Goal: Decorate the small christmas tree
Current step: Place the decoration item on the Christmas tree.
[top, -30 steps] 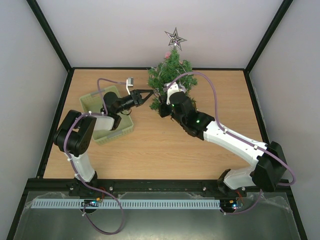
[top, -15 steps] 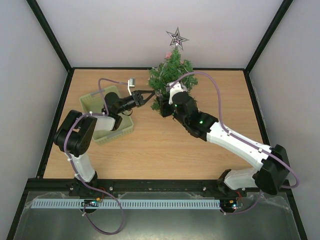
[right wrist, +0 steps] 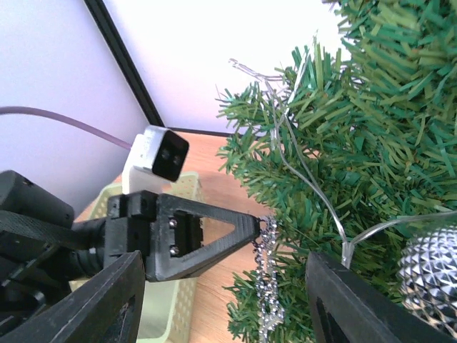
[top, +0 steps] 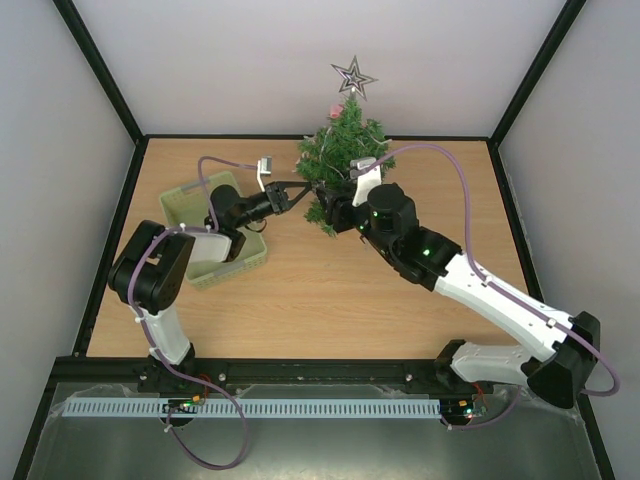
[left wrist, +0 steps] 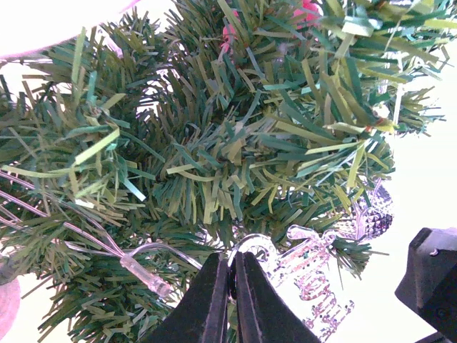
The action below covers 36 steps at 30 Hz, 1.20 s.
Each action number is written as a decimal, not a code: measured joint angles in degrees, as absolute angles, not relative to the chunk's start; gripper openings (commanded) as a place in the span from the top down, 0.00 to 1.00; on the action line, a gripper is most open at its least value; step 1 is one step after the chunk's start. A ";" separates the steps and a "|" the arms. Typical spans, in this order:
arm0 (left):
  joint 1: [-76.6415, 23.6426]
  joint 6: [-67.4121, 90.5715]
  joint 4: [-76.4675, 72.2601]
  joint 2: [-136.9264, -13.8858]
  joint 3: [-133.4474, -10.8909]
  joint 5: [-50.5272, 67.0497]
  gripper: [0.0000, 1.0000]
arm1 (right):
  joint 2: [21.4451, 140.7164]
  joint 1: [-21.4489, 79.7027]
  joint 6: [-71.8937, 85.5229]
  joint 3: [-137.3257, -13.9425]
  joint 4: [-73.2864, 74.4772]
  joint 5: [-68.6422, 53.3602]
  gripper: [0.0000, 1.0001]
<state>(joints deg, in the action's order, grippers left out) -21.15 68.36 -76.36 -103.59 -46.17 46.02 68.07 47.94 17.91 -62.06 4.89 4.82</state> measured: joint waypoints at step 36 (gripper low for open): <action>-21.91 66.78 -77.30 -101.21 -42.57 43.57 0.91 | 64.97 47.86 29.80 -46.76 -1.58 4.10 0.75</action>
